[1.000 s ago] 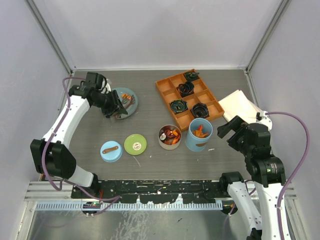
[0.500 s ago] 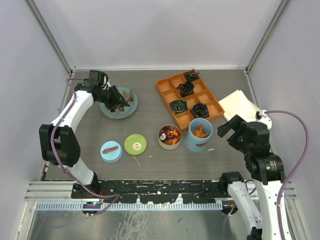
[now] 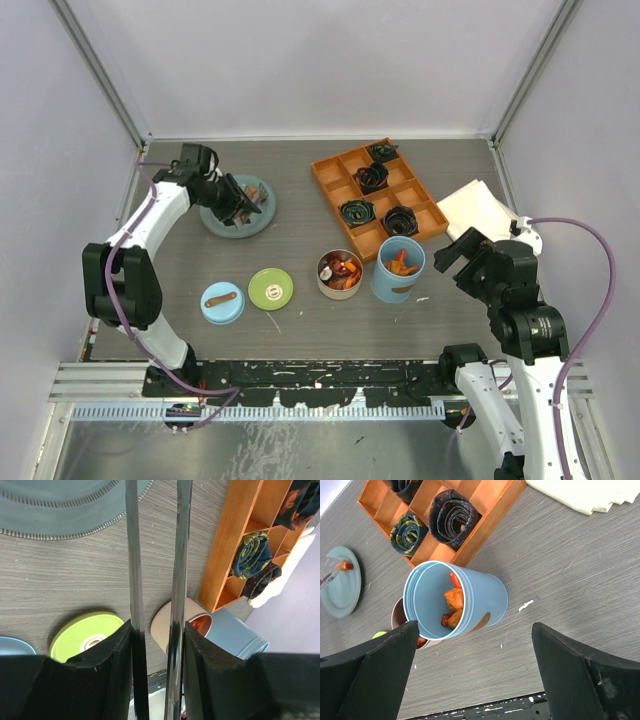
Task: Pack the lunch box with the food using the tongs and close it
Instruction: Pick up the fake food from the plate.
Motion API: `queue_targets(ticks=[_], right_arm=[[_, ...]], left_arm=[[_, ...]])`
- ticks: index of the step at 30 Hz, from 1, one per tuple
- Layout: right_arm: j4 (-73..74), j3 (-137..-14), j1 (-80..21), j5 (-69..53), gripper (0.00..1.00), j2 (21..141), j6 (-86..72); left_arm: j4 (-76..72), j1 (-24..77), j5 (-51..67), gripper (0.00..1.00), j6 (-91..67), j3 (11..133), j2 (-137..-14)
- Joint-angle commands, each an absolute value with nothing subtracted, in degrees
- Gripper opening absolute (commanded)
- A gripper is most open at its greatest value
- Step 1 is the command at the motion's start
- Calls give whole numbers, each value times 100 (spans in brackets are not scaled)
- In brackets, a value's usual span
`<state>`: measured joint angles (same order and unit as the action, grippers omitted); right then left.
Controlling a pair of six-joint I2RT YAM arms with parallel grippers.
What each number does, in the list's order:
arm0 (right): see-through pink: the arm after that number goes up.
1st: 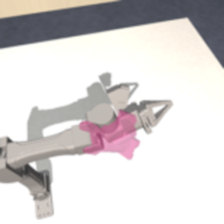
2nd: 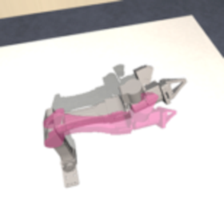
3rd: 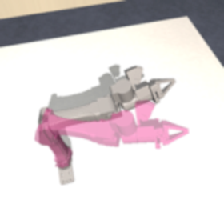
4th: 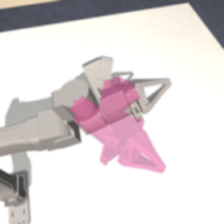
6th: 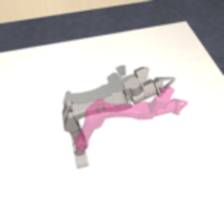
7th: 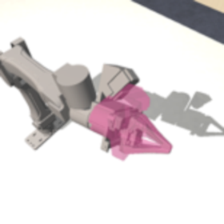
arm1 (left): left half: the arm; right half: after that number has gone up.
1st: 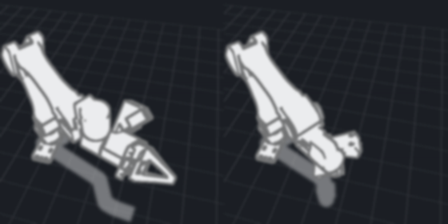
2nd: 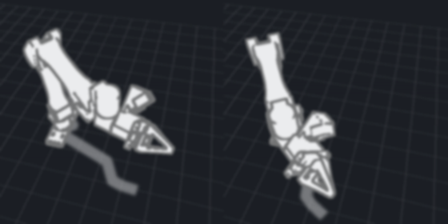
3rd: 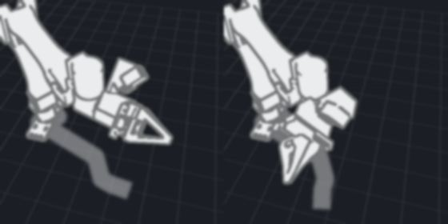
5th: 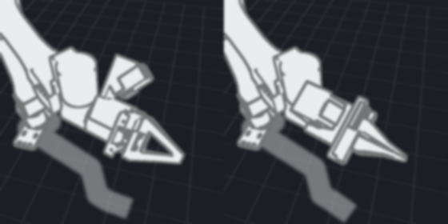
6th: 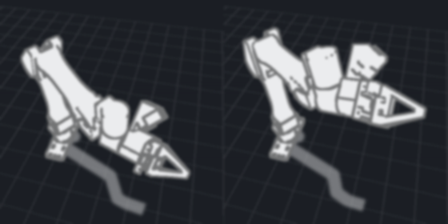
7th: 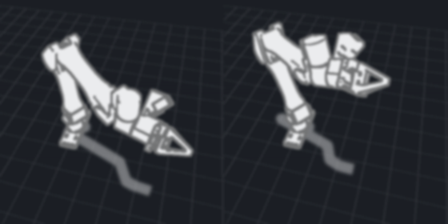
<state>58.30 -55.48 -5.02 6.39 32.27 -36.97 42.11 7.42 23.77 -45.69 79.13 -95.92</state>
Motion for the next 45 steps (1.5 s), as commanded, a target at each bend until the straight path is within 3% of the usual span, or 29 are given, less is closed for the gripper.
queue_targets(ticks=[1,18,23,30,45], right_arm=[[5533,-5585,-483,729,100,3295,-3569],[5537,-5615,-483,756,100,3296,-3504],[5537,-5603,-479,765,100,3275,-3491],[5534,-5569,-483,721,100,3239,-3515],[5649,-5603,-483,618,100,3013,-3663]], left_arm=[[3853,712,2395,39,-4686,7862,-9633],[3576,690,2356,38,-4782,7912,-10113],[3639,686,2348,31,-4731,7813,-10044],[3781,675,2377,22,-4611,7691,-9790],[4292,767,2825,21,-4098,7064,-8563]])
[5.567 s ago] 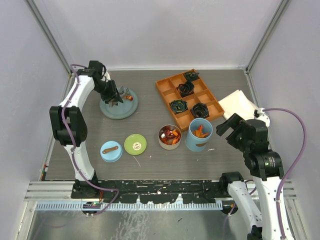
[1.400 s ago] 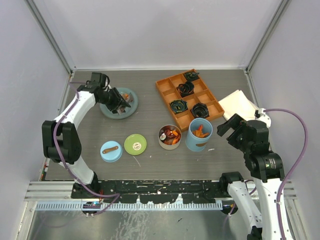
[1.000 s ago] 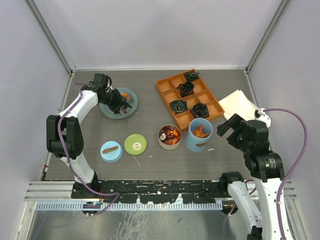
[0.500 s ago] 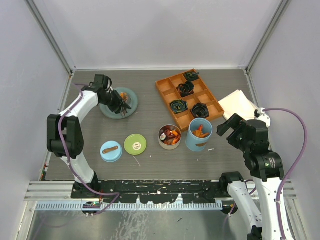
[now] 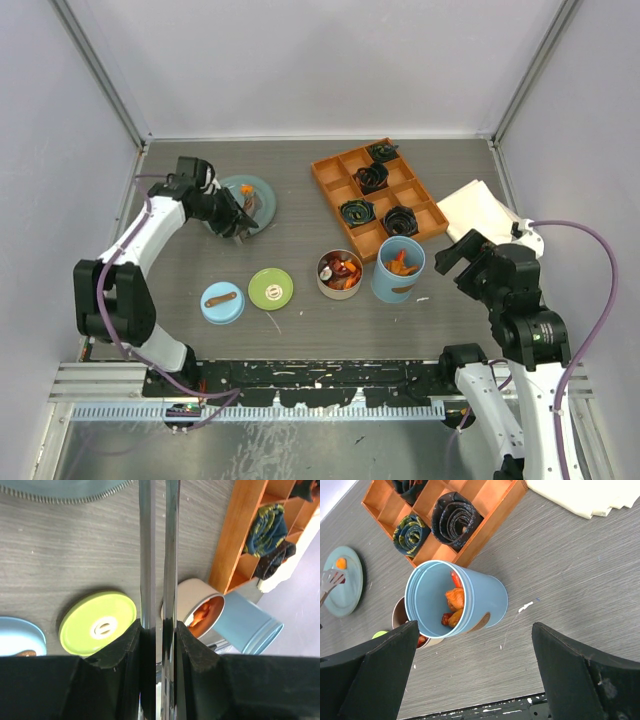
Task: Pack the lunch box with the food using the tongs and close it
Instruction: Pick up the fake food from the plate, then place the fake food in the packing box.
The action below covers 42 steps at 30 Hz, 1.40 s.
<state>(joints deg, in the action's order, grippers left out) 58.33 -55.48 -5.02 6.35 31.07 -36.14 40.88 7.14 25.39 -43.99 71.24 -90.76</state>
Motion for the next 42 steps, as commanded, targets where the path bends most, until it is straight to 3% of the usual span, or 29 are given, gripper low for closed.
queue_targets(ticks=[1,8,24,42], right_arm=[[5651,-5600,-483,609,100,2988,-3684],[5679,-5635,-483,513,100,2918,-3762],[5763,-5675,-483,525,100,2839,-3797],[5792,-5694,-483,571,100,2842,-3797]], left_arm=[[4392,811,2848,21,-4057,7038,-8508],[4523,1783,3027,23,-4097,6796,-7895],[5267,3826,2883,23,-4052,7180,-7840],[5293,4205,2733,31,-3981,7457,-8219]])
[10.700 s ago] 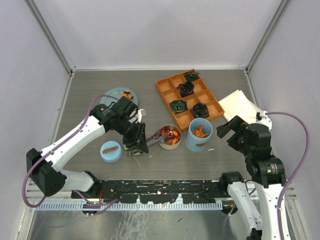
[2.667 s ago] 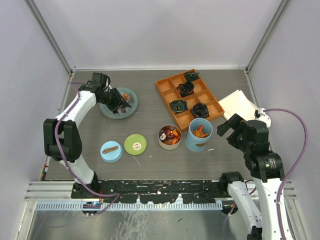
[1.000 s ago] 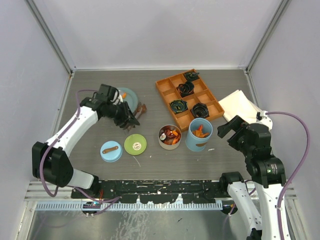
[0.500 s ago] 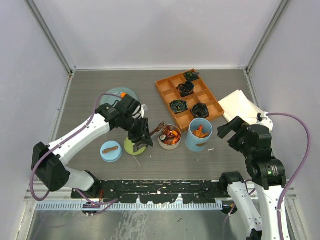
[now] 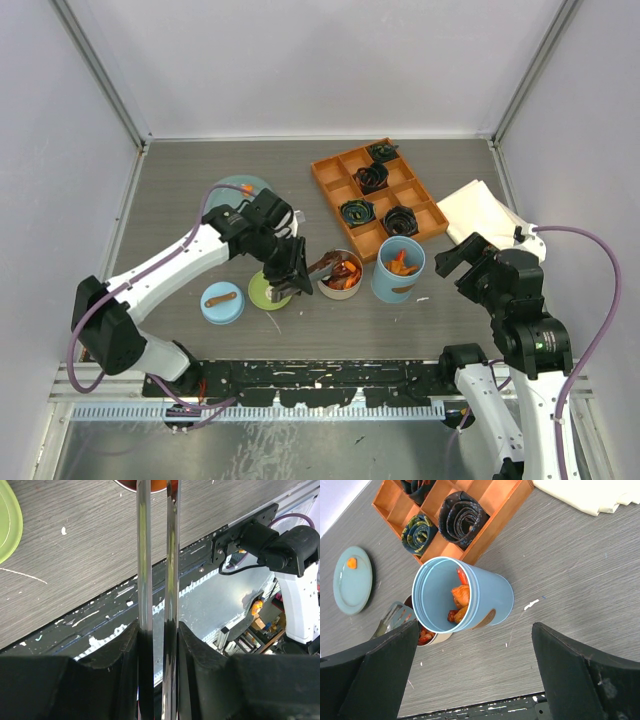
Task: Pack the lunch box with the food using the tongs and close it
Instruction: Place the fake food in the packing box.
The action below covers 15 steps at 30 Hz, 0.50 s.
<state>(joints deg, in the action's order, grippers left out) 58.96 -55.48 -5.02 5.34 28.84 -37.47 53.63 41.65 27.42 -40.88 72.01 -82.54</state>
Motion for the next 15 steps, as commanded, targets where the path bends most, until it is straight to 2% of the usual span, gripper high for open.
queue_targets(ticks=[1,5,15], right_arm=[[5787,-5695,-483,571,100,2841,-3797],[5786,-5697,-482,578,100,2848,-3788],[5797,-5720,-483,589,100,2865,-3772]], left_arm=[[5278,4204,2733,32,-3981,7466,-8231],[5257,4214,2706,36,-3965,7503,-8256],[5243,4205,2419,36,-4022,7658,-8199]])
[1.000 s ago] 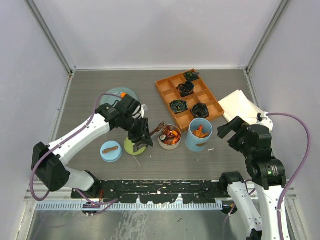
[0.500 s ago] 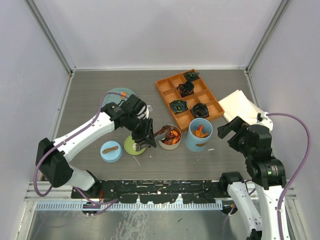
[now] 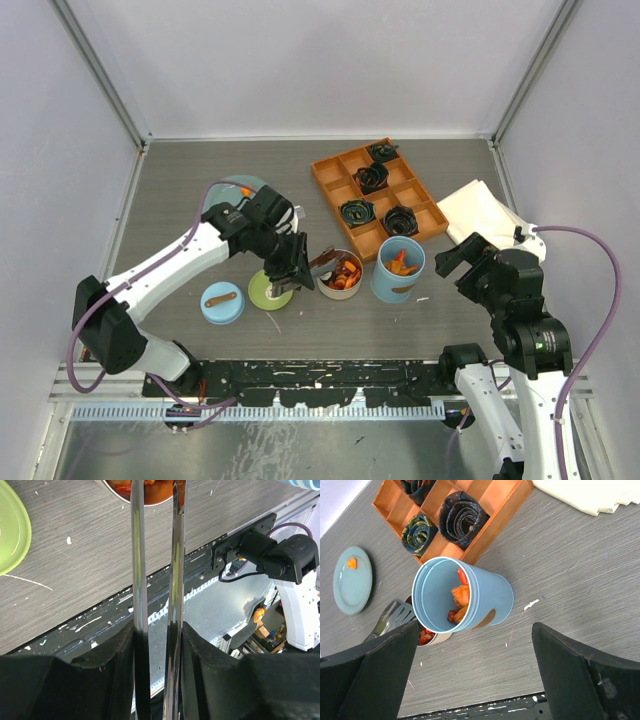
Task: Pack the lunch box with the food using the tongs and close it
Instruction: Place the fake food in the packing box, then pick up the fake food from the plate.
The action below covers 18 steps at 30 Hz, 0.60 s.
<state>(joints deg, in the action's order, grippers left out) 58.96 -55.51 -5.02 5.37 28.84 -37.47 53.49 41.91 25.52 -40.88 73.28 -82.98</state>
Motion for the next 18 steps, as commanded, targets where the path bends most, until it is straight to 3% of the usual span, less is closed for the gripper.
queue_targets(ticks=[1,8,18], right_arm=[[5795,-5721,-483,589,100,2873,-3771],[5791,-5721,-483,598,100,2882,-3765],[5795,-5863,-481,637,100,2950,-3729]], left_arm=[[5286,4208,2372,36,-3998,7704,-8200],[5428,3799,2102,35,-3845,7838,-8032],[5541,1672,2251,35,-3153,8068,-8055]])
